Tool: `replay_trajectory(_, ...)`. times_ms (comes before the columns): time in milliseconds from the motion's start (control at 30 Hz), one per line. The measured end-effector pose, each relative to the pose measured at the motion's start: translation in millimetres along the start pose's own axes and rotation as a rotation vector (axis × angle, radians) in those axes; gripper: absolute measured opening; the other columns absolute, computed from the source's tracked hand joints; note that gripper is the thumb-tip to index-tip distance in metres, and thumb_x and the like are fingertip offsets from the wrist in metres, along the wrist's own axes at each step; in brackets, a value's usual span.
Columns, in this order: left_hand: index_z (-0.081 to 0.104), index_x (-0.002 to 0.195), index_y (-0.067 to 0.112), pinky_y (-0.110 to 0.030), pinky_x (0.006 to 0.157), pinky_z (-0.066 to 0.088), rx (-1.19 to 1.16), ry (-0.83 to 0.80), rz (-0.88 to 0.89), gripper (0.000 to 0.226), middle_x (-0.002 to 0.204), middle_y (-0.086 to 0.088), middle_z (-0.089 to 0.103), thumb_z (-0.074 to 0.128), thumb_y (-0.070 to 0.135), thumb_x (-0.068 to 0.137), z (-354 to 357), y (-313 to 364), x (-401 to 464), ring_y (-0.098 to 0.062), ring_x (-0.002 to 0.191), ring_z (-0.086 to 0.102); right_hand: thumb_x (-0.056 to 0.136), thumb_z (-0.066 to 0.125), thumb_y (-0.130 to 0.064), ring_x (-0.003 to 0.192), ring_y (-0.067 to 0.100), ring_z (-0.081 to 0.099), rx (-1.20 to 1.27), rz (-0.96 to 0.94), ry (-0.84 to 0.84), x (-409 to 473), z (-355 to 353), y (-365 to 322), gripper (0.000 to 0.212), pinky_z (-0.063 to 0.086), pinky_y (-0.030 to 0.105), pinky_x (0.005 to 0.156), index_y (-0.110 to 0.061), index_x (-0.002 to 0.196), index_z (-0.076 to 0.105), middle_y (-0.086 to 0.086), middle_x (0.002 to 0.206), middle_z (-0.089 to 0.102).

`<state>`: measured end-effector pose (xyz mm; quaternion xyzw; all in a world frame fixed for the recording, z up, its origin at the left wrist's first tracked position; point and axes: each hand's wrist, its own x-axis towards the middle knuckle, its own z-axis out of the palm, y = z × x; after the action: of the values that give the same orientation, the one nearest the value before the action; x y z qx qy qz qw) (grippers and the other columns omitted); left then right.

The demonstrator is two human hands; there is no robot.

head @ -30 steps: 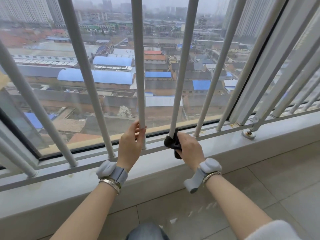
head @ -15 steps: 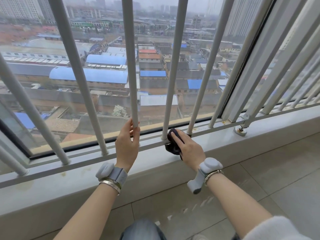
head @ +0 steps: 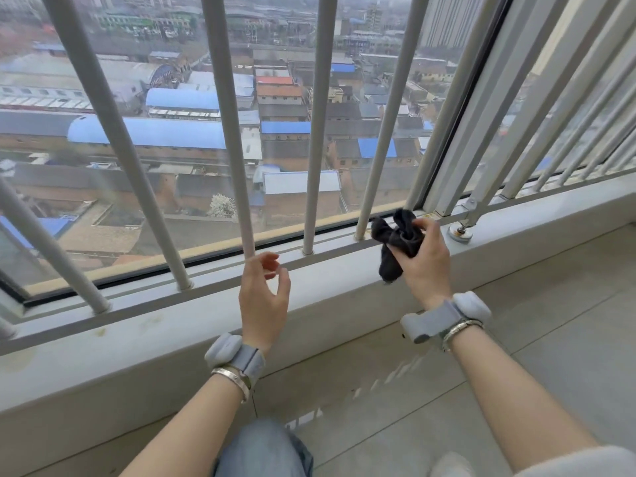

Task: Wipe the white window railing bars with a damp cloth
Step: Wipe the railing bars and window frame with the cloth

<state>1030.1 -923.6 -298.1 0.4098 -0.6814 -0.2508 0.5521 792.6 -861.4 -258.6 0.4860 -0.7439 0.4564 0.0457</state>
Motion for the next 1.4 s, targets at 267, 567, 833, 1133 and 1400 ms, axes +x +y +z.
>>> replay_trajectory(267, 0.037, 0.136, 0.011, -0.016, 0.092, 0.040, 0.009, -0.233, 0.012, 0.046, 0.121, 0.003, 0.050, 0.051, 0.023, 0.094, 25, 19, 56, -0.005, 0.109, 0.050, 0.077, 0.077, -0.022, 0.092, 0.023, 0.058, 0.331, 0.040, 0.066, 51, 34, -61, 0.053, 0.041, 0.025, 0.076, -0.005, 0.109, 0.039, -0.002, 0.096, 0.051)
replay_trajectory(567, 0.053, 0.117, 0.012, -0.014, 0.073, 0.050, 0.002, -0.167, -0.012, 0.028, 0.097, 0.006, 0.066, 0.045, 0.028, 0.095, 46, 22, 67, -0.011, 0.090, 0.064, 0.078, 0.071, -0.019, 0.081, 0.036, 0.062, 0.121, -0.024, -0.198, 39, 62, 0, 0.051, 0.044, 0.036, 0.061, -0.004, 0.117, 0.042, 0.014, 0.091, 0.066)
replay_trajectory(833, 0.055, 0.115, 0.011, -0.017, 0.074, 0.051, 0.044, 0.009, -0.056, 0.023, 0.092, 0.006, 0.065, 0.046, 0.020, 0.096, 62, 35, 57, -0.012, 0.088, 0.065, 0.072, 0.054, -0.007, 0.086, 0.034, 0.063, -0.121, -0.592, -0.260, 77, 29, 58, 0.031, 0.056, 0.042, 0.064, -0.007, 0.101, 0.066, 0.010, 0.107, 0.066)
replay_trajectory(1133, 0.054, 0.113, 0.007, -0.030, 0.083, 0.050, 0.112, 0.122, -0.159, 0.023, 0.091, 0.004, 0.063, 0.041, 0.018, 0.098, 77, 48, 54, -0.016, 0.090, 0.063, 0.076, 0.068, -0.005, 0.105, 0.037, 0.058, -0.305, -0.710, -0.193, 55, 48, 79, 0.041, 0.049, 0.046, 0.090, -0.002, 0.116, 0.061, 0.020, 0.124, 0.058)
replay_trajectory(1400, 0.054, 0.112, 0.010, -0.019, 0.079, 0.048, 0.135, 0.194, -0.209, 0.021, 0.086, 0.011, 0.062, 0.040, 0.017, 0.098, 87, 53, 53, -0.012, 0.089, 0.063, 0.077, 0.065, 0.005, 0.093, 0.031, 0.060, 0.131, -0.557, -0.344, 49, 50, 53, 0.027, 0.053, 0.040, 0.074, -0.002, 0.102, 0.057, 0.013, 0.105, 0.064)
